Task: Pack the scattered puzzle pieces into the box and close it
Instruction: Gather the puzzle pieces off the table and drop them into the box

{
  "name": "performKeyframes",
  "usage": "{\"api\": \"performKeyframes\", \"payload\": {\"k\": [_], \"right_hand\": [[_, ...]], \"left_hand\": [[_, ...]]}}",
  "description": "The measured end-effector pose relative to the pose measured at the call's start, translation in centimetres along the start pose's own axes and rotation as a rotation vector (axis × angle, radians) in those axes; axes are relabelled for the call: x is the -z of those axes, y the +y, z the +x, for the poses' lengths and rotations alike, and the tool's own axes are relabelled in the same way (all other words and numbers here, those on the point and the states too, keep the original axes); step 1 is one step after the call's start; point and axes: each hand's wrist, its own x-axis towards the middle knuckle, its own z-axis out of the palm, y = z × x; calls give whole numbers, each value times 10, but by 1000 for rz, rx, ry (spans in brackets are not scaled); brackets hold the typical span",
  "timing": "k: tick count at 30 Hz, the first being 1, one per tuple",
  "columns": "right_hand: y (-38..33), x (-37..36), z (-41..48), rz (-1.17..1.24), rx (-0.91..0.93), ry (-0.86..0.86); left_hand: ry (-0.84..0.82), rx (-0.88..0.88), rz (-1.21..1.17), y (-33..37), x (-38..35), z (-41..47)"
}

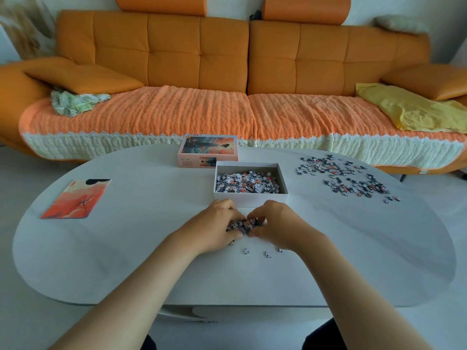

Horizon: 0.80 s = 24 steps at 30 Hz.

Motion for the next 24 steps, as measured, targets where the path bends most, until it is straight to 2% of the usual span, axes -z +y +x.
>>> {"api": "performKeyframes", "payload": {"k": [5, 13, 15, 20, 22, 24], "right_hand": [[0, -1, 3, -21, -1, 91], [-1, 4, 8, -28, 18, 92], [-1, 10, 10, 12, 52, 168], [3, 28, 30, 106, 151, 562], [10, 29, 41, 92, 143, 630], [15, 25, 49, 73, 110, 595]], "left_hand": [[19, 32, -62, 1, 5, 0], [90, 22, -103, -3, 12, 6], [151, 20, -154, -4, 18, 11], [370, 41, -236, -4, 31, 35], [445, 42, -232, -4, 31, 45], [492, 34, -220, -3, 29, 54]]}}
